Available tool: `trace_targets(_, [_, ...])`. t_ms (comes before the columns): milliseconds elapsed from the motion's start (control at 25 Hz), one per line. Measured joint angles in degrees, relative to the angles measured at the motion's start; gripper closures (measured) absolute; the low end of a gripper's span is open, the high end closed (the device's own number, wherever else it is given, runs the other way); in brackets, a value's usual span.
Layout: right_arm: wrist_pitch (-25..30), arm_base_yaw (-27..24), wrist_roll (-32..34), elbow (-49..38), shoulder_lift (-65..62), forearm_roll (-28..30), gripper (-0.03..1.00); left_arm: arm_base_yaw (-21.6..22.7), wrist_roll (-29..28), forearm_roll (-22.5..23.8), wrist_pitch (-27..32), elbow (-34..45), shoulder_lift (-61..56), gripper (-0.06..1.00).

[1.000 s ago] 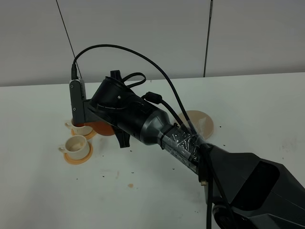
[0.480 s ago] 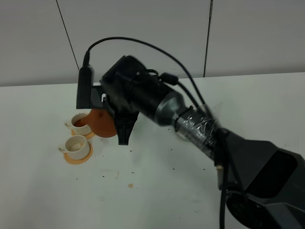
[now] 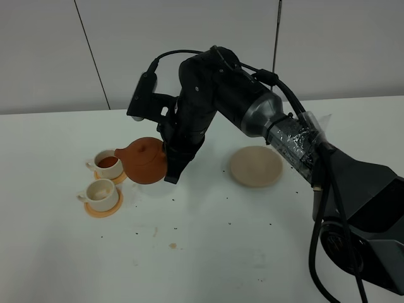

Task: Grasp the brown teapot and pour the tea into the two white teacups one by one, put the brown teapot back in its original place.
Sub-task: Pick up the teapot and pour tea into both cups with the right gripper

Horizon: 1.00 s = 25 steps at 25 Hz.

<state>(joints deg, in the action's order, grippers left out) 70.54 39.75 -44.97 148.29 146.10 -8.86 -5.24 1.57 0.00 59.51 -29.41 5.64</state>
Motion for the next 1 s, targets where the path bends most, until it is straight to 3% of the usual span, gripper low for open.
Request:
trace_targets(520, [0.19,0.0,0.07,0.0,0.0,-1.2,0.88,0.0,0.0,0.0,0.0,0.0,0.0,0.57])
trace_targets(1000, [0.19,0.78,5.91,0.0,-1.99,-1.26,0.88,0.0,0.0,0.0,0.0,0.0,0.0,0.57])
